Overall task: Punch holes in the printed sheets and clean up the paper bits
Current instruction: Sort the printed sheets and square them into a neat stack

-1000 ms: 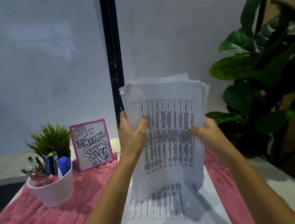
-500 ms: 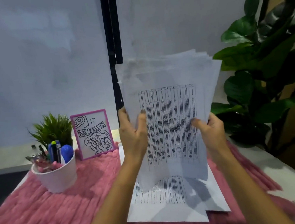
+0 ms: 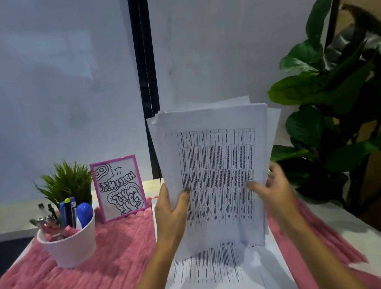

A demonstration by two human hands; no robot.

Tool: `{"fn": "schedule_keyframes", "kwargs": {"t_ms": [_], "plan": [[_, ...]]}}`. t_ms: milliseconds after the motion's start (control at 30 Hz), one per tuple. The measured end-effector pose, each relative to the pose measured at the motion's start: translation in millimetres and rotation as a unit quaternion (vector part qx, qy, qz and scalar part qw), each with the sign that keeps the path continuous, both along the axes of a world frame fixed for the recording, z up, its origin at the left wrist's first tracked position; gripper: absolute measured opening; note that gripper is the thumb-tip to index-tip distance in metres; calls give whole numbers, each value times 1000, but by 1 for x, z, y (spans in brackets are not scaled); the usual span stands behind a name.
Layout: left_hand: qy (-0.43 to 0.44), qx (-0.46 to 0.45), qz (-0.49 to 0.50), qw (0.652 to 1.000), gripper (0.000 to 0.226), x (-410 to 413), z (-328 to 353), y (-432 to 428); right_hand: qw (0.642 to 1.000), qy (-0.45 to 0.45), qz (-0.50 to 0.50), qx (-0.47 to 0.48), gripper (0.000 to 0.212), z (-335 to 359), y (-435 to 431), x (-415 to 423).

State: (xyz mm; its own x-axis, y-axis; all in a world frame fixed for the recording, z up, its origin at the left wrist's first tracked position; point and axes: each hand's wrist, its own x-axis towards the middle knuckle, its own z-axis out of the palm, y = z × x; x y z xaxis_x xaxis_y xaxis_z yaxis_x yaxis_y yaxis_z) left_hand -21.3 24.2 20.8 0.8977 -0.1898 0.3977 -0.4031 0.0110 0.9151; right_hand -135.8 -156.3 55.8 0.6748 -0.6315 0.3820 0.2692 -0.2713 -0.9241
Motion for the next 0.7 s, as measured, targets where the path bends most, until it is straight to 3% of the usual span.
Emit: {"fn": "schedule_keyframes", "kwargs": {"t_ms": [100,167,233,300,400,467,600,700], "plan": [[-2,10,0,1000,66,4,1,4,974,-114,-14,-194,103,65,-10,-11],[-12,-4,-6,1000,73,2,1,8,921,-57,-50,-383,113,109,-13,-15],[-11,-15,-17,1000,87,4,-3,9,871,50,-62,-485,108,139,-16,-14],[-11,-32,-33,999,95,4,-5,10,854,124,-45,-503,97,153,-19,-11],[-7,-62,-51,997,67,5,-7,13,849,167,-41,-499,75,151,-26,-6],[-1,-71,-65,995,54,5,-7,15,855,149,-49,-495,72,150,-30,-6],[19,-90,-97,991,61,7,4,17,852,133,0,-507,91,155,-29,-5],[30,-77,-128,988,71,12,13,16,830,118,-17,-545,73,158,-23,-2]]}}
